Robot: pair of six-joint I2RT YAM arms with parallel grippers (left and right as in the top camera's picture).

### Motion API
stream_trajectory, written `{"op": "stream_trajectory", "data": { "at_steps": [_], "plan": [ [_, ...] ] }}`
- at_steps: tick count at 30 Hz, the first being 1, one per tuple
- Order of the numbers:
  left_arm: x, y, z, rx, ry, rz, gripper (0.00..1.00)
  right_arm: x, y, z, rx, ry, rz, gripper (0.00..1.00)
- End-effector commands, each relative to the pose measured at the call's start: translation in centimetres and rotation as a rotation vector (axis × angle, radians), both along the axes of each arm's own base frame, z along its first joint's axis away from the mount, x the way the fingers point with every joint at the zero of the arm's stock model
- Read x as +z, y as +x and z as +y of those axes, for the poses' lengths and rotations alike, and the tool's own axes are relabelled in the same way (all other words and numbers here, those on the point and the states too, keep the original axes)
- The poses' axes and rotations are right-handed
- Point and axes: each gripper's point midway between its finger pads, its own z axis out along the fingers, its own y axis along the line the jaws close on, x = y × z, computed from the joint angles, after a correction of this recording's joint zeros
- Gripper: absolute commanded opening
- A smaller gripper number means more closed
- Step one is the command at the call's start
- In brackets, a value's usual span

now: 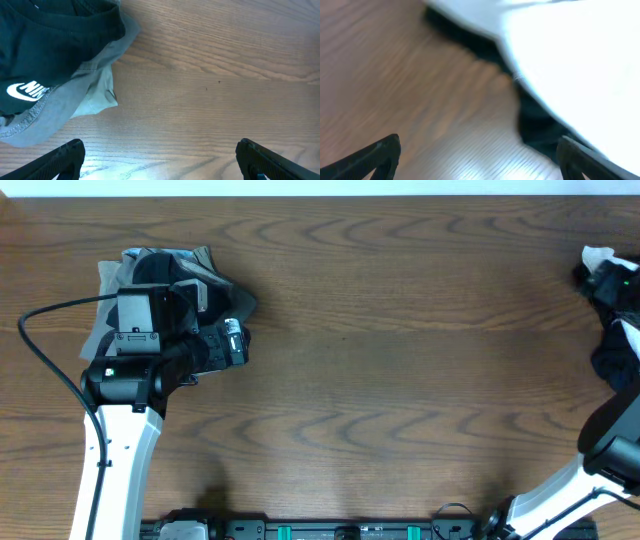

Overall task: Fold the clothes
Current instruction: 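Reach right gripper to the right pile and grasp the white shirt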

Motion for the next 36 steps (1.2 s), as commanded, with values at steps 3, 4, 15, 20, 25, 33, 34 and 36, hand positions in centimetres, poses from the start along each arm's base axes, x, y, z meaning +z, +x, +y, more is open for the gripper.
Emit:
{"op": "stream_trajectory", "data": {
  "at_steps": [3,4,15,20,25,33,34,36],
  "plan": [
    [0.5,0.2,0.1,0.009,-0.007,-0.009,0.98,-0.6,-0.9,-4.1,-0.154,-0.008,-0.029,0.91],
    [0.6,0.3,0.1,0.010,-0.007,-0.010,0.98,-1.2,-0.9,-4.2,-0.155,-0.004,-0.021,0.89],
    [0.5,0.2,0.0,0.009,-0.008,-0.009,0.98,-5.9,2.1,-5.1,-0.145,0.003,-0.046,0.85],
    [0.5,0.2,0.0,0.009,-0.008,-0.009,0.98,-5.6,3.3,-6.0,-0.150,-0.035,-0.096,0.75],
    [0.6,0.2,-0.3,-0.001,-0.024,-0.009,0.98,-5.4,3.1,-6.8,-0.184,-0.075,-0.093,0.66],
    [0.6,0.2,-0.3,0.004,-0.028,-0.006,0.98,-7.4,2.4,-6.7,-0.192,-0.068,-0.033,0.69],
    [0.6,0.2,-0.3,0.004,-0.028,-0.006,0.98,-7.8,2.3,-6.7,-0.194,-0.067,-0.024,0.68],
    [0.6,0.2,-0.3,0.004,-0.029,-0.006,0.98,-8.2,2.2,-6.7,-0.195,-0.064,-0.014,0.63]
  ]
}}
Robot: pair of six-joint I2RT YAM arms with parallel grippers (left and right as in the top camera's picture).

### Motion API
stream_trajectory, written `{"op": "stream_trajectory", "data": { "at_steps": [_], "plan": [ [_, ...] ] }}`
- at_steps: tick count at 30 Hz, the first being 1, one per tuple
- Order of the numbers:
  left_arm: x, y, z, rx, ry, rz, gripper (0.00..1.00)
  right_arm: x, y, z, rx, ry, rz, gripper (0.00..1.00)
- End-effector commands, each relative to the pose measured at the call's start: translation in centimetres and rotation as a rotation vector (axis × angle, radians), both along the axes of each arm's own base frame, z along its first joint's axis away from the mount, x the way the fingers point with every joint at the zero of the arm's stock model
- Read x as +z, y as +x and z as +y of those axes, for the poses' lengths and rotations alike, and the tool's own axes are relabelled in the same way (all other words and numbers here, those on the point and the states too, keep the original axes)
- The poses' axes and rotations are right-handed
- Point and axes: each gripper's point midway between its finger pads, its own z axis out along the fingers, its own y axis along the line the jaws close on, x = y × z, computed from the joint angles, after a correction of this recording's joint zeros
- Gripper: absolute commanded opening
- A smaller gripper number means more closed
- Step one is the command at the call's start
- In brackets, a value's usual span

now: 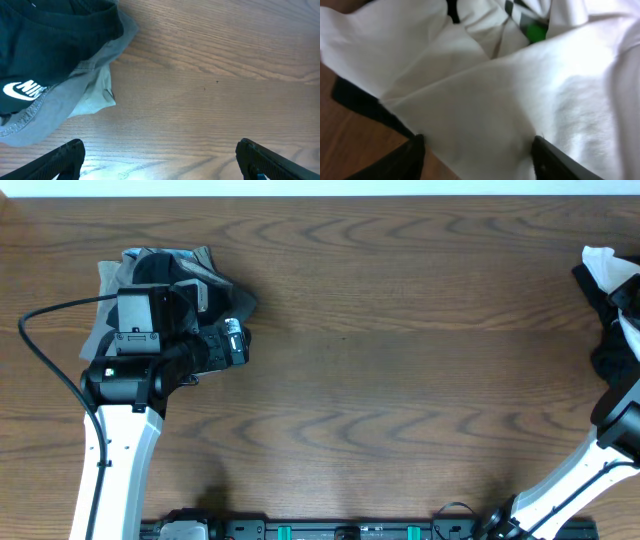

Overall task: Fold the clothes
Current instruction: 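Reach right gripper to the right pile and grasp the white shirt, then pull the white shirt to table center with the right gripper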

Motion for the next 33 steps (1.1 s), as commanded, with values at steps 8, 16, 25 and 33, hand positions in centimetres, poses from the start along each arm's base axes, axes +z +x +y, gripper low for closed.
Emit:
{"op": "stream_trajectory", "data": {
  "at_steps": [8,16,25,33],
  "plan": [
    [0.6,0.2,-0.2,0.014,-0.029,-0.004,0.98,0.0,0.0,0.0,-0.016,-0.018,0.027,0.11],
    [0.7,0.2,-0.2,0.023,-0.036,-0.004,0.98,13.6,1.7,3.3,0.144,-0.040,-0.266,0.01],
    [3.9,0.5,-0.2,0.021,-0.038,-0.144,0.98,31.5,0.7,17.1,0.580,-0.043,-0.665,0.01],
    [10.8,-0.8,-0.1,0.008,-0.029,-0.425,0.98,30.1,1.2,32.4,0.900,0.137,-0.601,0.01]
  ]
}}
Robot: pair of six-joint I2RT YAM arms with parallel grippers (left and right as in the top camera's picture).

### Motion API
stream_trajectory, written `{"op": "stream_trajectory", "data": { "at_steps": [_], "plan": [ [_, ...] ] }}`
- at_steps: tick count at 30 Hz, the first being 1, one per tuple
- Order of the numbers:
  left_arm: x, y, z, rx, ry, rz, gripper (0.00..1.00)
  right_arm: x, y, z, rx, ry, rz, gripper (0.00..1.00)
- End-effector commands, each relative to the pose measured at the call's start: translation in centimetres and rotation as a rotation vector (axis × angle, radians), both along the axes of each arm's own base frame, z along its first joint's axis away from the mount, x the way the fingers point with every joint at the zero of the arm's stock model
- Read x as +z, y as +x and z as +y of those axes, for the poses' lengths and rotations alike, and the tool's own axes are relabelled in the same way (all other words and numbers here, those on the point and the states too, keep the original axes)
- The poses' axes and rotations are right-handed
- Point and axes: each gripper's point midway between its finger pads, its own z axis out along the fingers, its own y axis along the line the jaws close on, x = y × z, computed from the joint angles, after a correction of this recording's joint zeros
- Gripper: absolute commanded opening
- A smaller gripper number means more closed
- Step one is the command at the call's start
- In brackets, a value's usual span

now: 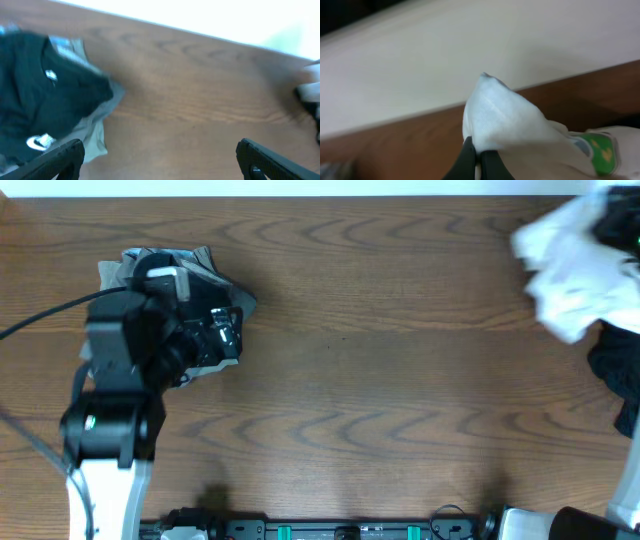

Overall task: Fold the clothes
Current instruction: 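Pull the white shirt to table center with the right gripper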

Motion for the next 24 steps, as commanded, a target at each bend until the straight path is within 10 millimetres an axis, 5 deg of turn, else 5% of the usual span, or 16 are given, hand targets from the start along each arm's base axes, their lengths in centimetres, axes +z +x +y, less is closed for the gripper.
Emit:
{"op": "stream_trajectory", "data": {
  "at_steps": [1,4,7,15,19,21,24],
  "plan": [
    [2.9,-1.3,-0.1,-0.013,0.003,-0.096,0.98,-2.6,0.7,7.2,0.206,0.023,0.073,0.01],
    [3.8,-2.3,-0.1,-0.014,0.003,-0.127,0.98,-2.7,0.1,12.8,0.381,-0.056,0.053,0.01],
    [4.0,-3.1,-0.1,-0.014,0.003,-0.129,0.98,-1.9,-1.2,16.4,0.483,-0.095,0.020,0.03],
    [1.3,-3.3,-0.1,-0.015,0.003,-0.011,0.95,-1.7,-2.9,20.2,0.623,-0.094,0.003,0.04],
    [-0.3,-2.7,-0.7,-0.037,0.002,0.058,0.95,-2.3,-2.4,19.2,0.566,-0.139,0.024,0.37],
    [-1.1,-2.4,-1.4,-0.061,0.003,0.085,0.95,-3.7,-1.8,17.4,0.474,-0.195,0.080,0.71],
    [-2.1,-2.2,-2.9,-0.115,0.013,0.120,0.95,-6.8,-1.3,13.7,0.292,-0.294,0.214,0.78]
  ]
}}
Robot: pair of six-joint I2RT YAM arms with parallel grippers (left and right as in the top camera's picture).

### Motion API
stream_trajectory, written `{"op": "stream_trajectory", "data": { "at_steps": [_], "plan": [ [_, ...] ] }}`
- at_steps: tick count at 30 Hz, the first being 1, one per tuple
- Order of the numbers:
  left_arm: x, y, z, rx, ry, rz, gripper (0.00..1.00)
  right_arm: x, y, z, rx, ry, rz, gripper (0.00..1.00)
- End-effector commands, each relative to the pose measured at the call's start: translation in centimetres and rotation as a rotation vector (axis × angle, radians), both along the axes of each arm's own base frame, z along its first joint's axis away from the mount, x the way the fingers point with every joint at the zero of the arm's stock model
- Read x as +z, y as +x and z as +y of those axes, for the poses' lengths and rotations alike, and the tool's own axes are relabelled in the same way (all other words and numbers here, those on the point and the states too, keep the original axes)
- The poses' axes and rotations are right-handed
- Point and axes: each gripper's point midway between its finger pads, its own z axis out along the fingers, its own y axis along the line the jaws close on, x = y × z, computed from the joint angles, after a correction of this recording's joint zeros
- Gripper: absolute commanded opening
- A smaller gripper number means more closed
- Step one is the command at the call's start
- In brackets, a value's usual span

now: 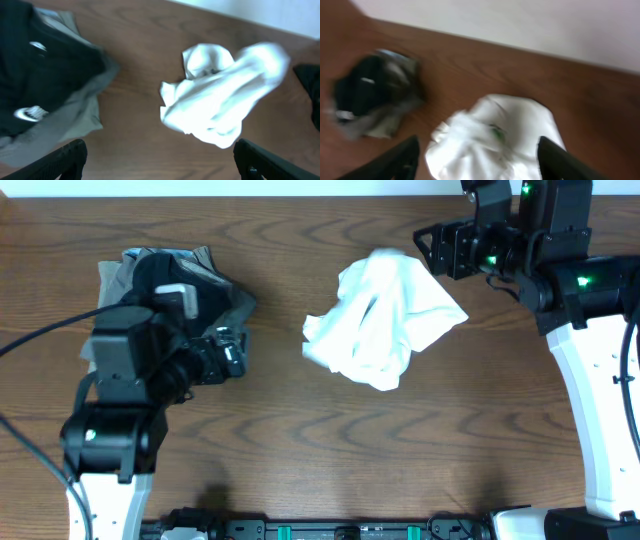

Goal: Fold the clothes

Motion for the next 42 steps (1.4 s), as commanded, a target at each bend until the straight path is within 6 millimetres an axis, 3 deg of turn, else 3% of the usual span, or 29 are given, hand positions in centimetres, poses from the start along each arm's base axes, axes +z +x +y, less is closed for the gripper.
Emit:
{"op": "stream_trajectory", "data": {
  "at_steps": [1,6,8,11,15,24,25,27,30,33,37,42],
  "plan": [
    [-0.3,0.0,-1.9,-0.094,0.018,0.010,0.95,-2.5,0.6,-4.0,-0.193,-0.164,0.061,0.80],
    [-2.1,0.3,-3.9,-0.187,0.065,0.052,0.95,-9.4,-1.0,-3.3,-0.145,-0.169,0.327,0.80],
    [-2.8,0.5,-4.3,-0.198,0.073,0.075,0.95,-12.6,-2.1,-2.5,-0.103,-0.159,0.465,0.75],
    [-3.5,0.7,-4.4,-0.201,0.076,0.101,0.95,-17.0,-4.3,-0.7,-0.011,-0.126,0.682,0.63],
    [-3.8,0.9,-4.1,-0.198,0.099,0.104,0.95,-21.3,-6.4,2.7,0.160,-0.081,0.862,0.60],
    [-3.9,1.0,-3.8,-0.182,0.116,0.102,0.95,-28.1,-8.9,7.0,0.244,-0.180,1.018,0.65],
    [-3.9,1.0,-3.8,-0.182,0.116,0.102,0.96,-28.8,-9.0,7.2,0.230,-0.199,1.027,0.63],
    [-3.9,1.0,-3.8,-0.182,0.116,0.102,0.96,-29.6,-9.0,8.0,0.243,-0.210,1.008,0.41],
    [-3.9,1.1,-3.7,-0.181,0.117,0.101,0.96,-29.0,-8.2,8.6,0.259,-0.203,0.959,0.17],
    [-3.9,1.1,-3.7,-0.185,0.123,0.099,0.96,-25.9,-6.9,8.6,0.294,-0.196,0.874,0.03],
    [-3.9,1.1,-3.7,-0.185,0.123,0.099,0.96,-18.1,-4.8,7.5,0.317,-0.192,0.667,0.01],
    [-3.9,1.1,-3.7,-0.185,0.123,0.098,0.96,-4.5,-3.2,3.9,0.206,-0.157,0.294,0.01]
  ]
}}
